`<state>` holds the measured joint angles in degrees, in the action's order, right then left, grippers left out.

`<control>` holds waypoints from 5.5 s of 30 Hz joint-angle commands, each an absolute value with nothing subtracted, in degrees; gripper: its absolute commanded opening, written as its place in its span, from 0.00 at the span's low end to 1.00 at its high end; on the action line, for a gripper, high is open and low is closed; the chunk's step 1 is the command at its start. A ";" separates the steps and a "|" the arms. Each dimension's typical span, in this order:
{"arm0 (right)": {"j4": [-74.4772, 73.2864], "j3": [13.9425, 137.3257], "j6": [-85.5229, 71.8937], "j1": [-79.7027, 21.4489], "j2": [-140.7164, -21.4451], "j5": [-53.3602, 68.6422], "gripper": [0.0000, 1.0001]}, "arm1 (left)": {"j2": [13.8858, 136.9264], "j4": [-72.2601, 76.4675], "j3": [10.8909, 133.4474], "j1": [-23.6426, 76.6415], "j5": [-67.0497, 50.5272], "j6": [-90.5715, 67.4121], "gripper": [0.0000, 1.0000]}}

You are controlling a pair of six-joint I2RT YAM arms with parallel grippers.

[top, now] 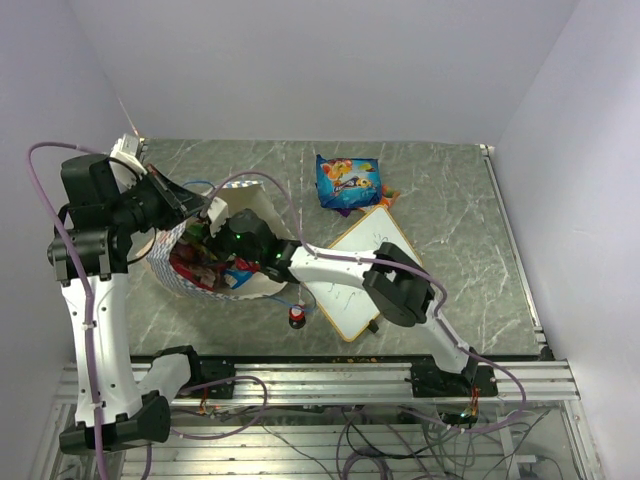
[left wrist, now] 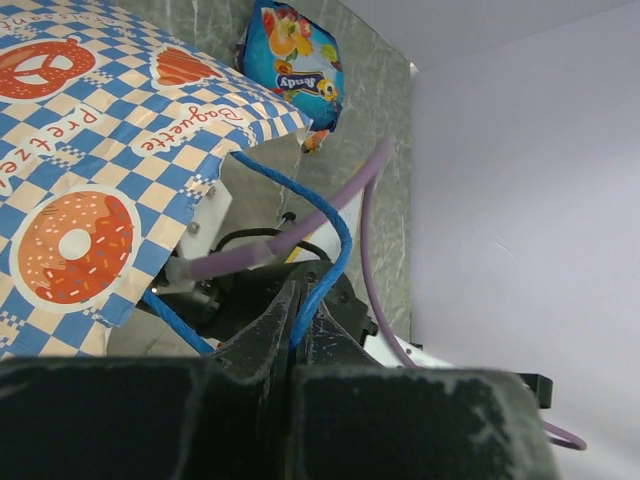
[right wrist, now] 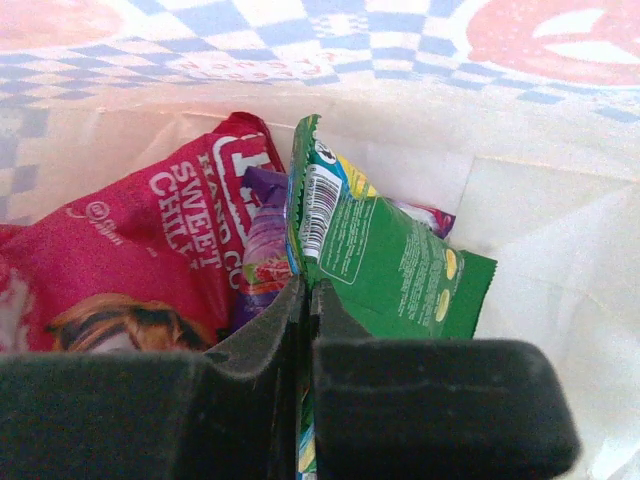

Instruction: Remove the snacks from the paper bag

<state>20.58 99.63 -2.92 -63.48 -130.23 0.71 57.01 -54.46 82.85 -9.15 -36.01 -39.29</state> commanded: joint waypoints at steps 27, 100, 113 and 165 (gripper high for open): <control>18.84 97.10 -2.10 -60.85 -118.52 7.48 0.00 | 55.34 -51.76 86.93 -8.78 -29.62 -37.64 0.07; 14.55 88.73 29.53 -33.54 -114.63 -22.07 0.00 | 61.52 -60.93 91.38 -8.77 -29.70 -32.62 0.07; 14.62 88.38 23.42 -32.81 -122.08 -16.72 0.00 | 62.29 -62.59 92.90 -8.75 -28.54 -31.38 0.07; -2.94 70.09 9.20 -45.68 -83.31 -3.06 0.75 | 86.59 -52.23 130.87 -7.77 -29.34 -13.67 0.07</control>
